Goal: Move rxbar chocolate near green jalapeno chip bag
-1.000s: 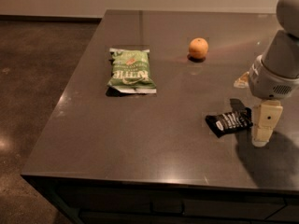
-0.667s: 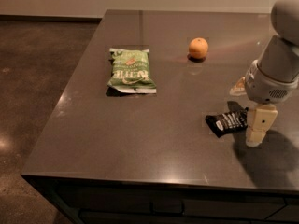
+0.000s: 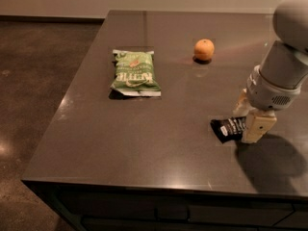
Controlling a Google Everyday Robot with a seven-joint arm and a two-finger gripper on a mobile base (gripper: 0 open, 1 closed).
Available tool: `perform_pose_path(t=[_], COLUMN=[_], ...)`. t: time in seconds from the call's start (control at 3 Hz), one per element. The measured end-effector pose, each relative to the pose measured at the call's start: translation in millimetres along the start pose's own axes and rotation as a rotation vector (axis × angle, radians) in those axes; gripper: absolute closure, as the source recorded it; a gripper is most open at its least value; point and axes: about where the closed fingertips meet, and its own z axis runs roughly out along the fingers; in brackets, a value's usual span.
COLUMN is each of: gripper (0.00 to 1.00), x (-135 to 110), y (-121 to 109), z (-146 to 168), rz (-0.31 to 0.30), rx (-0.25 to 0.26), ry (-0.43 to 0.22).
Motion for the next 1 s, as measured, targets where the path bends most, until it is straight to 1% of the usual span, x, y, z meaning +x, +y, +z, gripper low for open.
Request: perform_pose_path(t=[0.33, 0.67, 1.0], gripper=[0.85, 1.00, 1.00], x=[-0.6, -26.2, -53.8], y=[-0.1, -7.0, -16.4], z=[-3.3, -11.3, -18.9], rz=[0.000, 0.021, 0.049], rx=[0.000, 0.008, 0.015], ry=[0.000, -0.010, -0.021])
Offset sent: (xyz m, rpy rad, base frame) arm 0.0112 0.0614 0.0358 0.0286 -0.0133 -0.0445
